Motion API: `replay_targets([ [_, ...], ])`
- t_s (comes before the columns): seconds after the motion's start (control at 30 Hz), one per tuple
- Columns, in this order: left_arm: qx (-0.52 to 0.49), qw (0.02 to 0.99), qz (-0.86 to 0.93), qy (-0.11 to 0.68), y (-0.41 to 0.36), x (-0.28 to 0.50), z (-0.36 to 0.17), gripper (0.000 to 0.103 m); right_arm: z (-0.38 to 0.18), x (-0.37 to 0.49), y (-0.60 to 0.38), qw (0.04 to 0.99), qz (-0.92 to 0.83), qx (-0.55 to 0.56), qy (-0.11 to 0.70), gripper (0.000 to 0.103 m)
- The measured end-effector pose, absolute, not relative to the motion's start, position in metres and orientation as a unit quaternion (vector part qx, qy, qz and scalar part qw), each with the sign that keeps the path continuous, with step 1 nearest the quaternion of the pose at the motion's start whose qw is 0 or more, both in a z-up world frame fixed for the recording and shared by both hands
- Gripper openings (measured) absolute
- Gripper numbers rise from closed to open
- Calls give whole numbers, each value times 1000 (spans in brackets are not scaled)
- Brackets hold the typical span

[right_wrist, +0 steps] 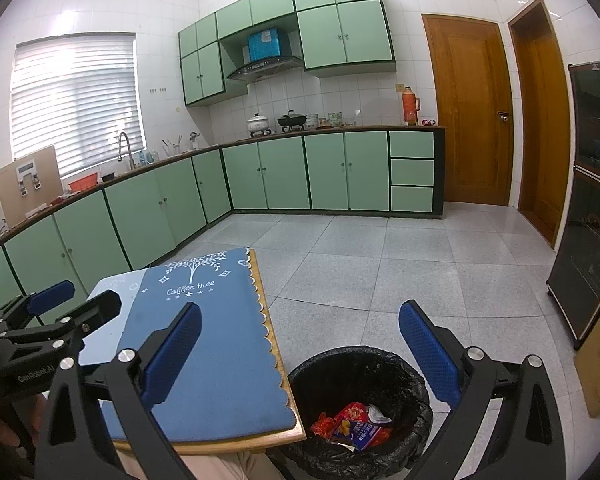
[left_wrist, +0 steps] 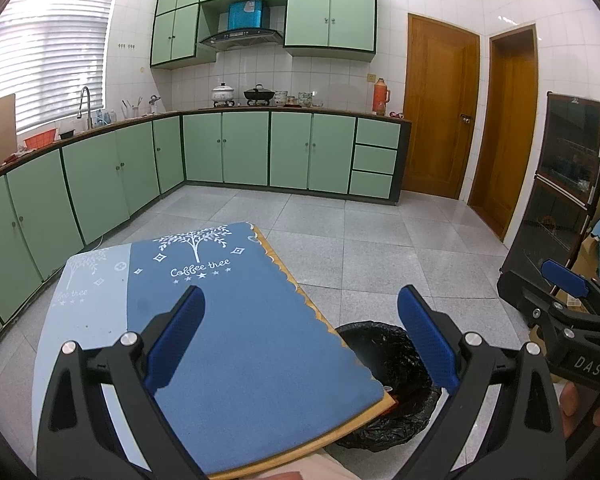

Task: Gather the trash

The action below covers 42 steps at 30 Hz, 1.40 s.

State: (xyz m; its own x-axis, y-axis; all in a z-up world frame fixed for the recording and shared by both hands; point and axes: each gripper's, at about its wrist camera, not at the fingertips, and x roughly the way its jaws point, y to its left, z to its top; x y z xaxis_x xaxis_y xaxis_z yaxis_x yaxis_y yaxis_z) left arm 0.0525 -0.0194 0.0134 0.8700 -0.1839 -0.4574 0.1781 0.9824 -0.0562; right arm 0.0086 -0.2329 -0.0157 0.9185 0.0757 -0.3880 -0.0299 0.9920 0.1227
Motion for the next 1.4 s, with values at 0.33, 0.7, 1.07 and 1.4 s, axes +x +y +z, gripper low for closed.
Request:
replay_targets([
  [0.33,-6,967,-94,237,-19,52,14,94,-18,10,-231,977,28,57,202,97],
  [0.7,-6,966,-94,239,-18,52,11,94,-19,11,-230,977,28,56,203,97],
  [1.07,-6,967,-94,238,-19,52,13,94,-19,11,-230,977,28,56,203,97],
  [1.4,-6,967,-94,239,-19,52,13,94,-22,11,-230,977,29,57,204,97],
])
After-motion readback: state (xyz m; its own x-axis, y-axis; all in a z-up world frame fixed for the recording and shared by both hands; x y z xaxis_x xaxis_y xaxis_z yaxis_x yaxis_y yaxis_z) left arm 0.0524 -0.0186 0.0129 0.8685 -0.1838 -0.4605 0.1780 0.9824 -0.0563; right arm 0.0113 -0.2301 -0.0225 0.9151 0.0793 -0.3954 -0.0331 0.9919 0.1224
